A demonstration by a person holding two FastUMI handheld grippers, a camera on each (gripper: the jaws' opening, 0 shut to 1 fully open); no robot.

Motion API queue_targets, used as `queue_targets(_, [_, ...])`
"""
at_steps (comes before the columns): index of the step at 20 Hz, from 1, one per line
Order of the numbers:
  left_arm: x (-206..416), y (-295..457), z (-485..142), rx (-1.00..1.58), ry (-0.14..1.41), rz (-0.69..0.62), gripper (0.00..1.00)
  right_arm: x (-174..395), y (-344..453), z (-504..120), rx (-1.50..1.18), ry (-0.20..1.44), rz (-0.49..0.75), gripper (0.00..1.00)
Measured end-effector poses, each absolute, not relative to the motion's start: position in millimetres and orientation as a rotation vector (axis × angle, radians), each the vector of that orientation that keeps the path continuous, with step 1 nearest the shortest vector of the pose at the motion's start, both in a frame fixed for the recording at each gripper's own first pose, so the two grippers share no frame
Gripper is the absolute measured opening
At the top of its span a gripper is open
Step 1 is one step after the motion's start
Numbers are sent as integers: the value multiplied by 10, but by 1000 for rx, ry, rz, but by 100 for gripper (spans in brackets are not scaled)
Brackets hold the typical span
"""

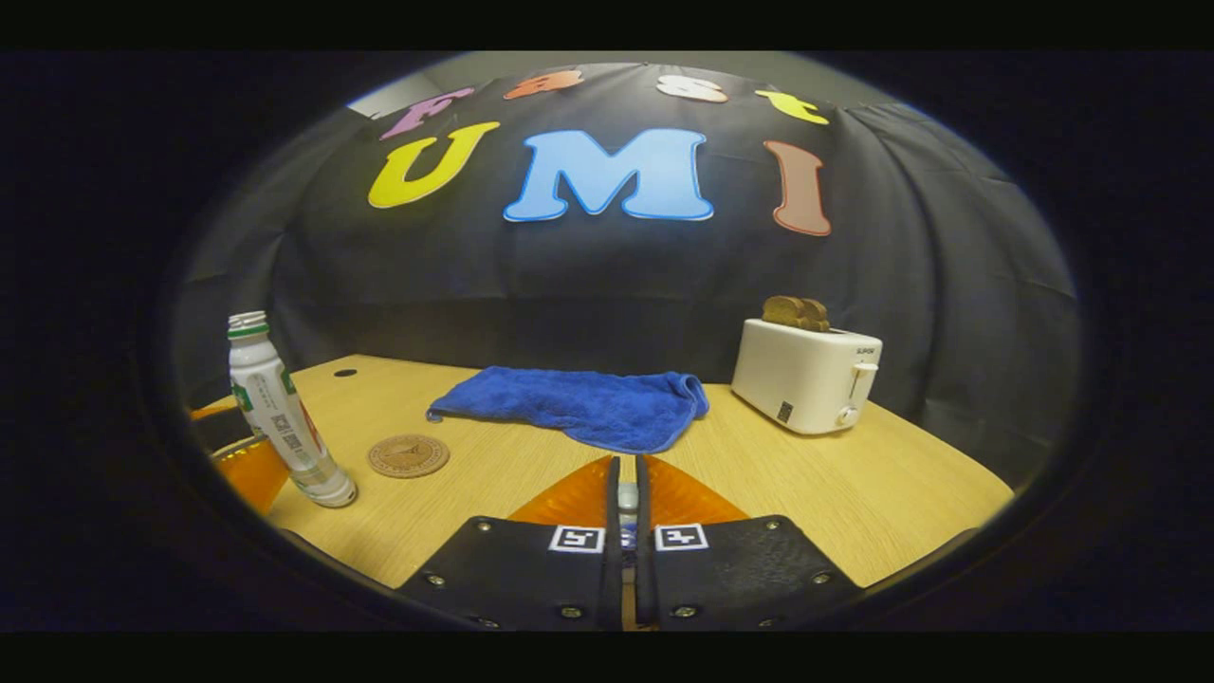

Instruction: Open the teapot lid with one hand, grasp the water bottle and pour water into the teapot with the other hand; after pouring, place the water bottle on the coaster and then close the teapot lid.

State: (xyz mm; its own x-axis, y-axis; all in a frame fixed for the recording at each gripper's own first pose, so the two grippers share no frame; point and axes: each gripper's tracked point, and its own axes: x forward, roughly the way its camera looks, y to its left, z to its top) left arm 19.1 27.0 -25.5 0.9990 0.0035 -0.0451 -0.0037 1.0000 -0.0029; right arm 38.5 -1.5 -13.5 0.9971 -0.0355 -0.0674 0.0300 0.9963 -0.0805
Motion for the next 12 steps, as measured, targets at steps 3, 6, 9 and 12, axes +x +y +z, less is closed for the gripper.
queue_targets(3, [207, 317, -292, 12, 59, 17, 97, 360, -6, -86, -64, 52, -24, 5])
queue_targets(6, [238, 375, -328, 25, 71, 35, 92, 344, 2, -38, -52, 40, -13, 5])
queue_targets(9, [240, 450, -364, 22, 80, 57, 91, 322, 8, -2, -39, 30, -3, 5])
queue_targets(12, [226, 546, -386, 9, 81, 82, 100, 316, 5, 21, -32, 23, 4, 5])
